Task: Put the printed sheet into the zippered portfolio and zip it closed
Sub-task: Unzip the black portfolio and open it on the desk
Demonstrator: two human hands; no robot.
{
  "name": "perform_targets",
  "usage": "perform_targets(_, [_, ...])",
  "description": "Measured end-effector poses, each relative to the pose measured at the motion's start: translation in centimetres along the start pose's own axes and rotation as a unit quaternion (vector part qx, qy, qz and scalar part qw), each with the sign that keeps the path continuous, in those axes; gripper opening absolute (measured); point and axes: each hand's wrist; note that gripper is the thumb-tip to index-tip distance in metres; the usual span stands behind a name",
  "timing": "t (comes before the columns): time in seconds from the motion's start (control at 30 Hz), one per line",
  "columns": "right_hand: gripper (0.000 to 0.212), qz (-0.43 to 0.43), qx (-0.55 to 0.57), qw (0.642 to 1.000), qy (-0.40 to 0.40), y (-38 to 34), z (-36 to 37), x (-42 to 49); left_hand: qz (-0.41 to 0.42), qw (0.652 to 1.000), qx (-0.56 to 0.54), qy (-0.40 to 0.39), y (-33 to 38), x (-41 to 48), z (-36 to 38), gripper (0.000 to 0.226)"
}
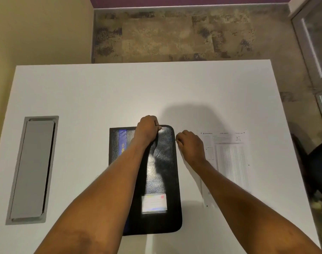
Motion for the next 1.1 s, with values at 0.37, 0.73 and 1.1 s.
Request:
perform_targets(0.37, [0.019,-0.001,-0.04,0.999,-0.004,1.5,2.1,-9.0,-0.016,0.999,-0.042,-0.02,-0.7,0.8,-0.1,0.009])
perform_targets(0.73, [0.016,0.103,0.016,0.994,0.04,1.2,6.1,-19.4,-0.009,0.999,-0.034,-0.004,-1.4,1.3,0.6,0.011])
perform_targets(1.1, [0.008,0.142,0.128,0.97,0.149,0.5,10.0,-29.4,-0.008,1.0,-0.02,-0.004,-1.5,1.4,1.0,0.017])
Point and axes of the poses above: each hand's wrist, its own x-axis towards the middle knuckle, its own z-axis out of the palm, y = z × x, and after that the axes turned 15 degrees about x, right-handed
